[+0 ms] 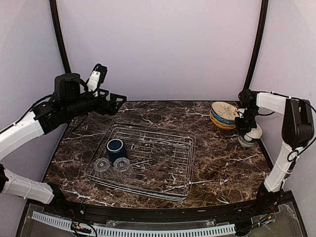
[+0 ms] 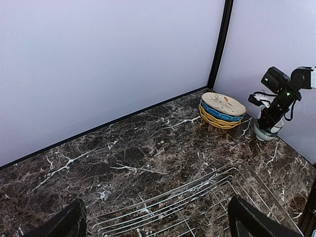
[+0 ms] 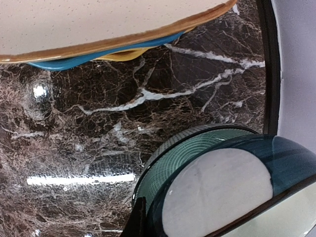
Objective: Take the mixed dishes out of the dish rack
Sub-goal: Place the bowl at the center of the board.
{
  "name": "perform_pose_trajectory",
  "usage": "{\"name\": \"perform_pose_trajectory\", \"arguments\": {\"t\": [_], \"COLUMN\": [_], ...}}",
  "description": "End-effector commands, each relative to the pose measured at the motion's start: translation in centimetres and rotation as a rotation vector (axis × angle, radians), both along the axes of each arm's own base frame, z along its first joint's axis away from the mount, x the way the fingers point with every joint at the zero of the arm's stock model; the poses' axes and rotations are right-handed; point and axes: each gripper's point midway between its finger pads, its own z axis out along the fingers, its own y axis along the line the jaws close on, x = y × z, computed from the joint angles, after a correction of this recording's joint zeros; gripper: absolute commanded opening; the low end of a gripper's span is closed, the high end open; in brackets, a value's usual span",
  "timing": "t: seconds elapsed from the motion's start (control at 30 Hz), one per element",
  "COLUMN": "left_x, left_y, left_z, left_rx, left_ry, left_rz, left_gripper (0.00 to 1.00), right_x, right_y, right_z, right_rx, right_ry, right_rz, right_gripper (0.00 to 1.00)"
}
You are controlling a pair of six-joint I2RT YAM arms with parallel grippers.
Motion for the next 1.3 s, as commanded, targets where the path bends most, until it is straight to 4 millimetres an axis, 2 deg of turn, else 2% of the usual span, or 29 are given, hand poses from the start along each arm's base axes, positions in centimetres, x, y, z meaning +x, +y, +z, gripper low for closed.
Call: {"name": "perform_pose_trajectory", "arguments": {"t": [0.0,0.3,0.5,0.87,1.1,1.27], "left_x": [0.0,0.2,0.3,0.0,0.1,0.1], "left_y": [-0.1,-0.2,-0.2,-0.7,-0.8,-1.0], "left_z": [-0.9,-1.3,-1.4,-1.6,-1.7,-1.9], "left_rx": [0.015,0.018,0.022,0.013,0.01,0.007], "left_ry": [0.012,0.023,0.025,0.04,0.047,0.054], "left_rz": [-0.01,-0.009,-0.009,-0.035,-0.037,-0.043], "left_gripper": [0.99,0.99,0.99,0.99,0.99,0.99], "right_x": [1.2,0.8,0.9,0.4,0.3,0.2], "right_y": [0.1,0.0,0.0,0.2,1.2,2.2], "right_z": [0.9,-0.9,-0.7,1.1,2.3,3.9], "right_rx": [0.005,-0.006,-0.007,0.006,0.017,0.022], "right_ry": [-0.043,-0.001,-0.006,-0.044,-0.069,-0.117], "right_rz": [0.004,-0.002,-0.003,0.003,0.026,0.044], "right_gripper": [0.0,0.04,0.14,0.33,0.41,0.52]}}
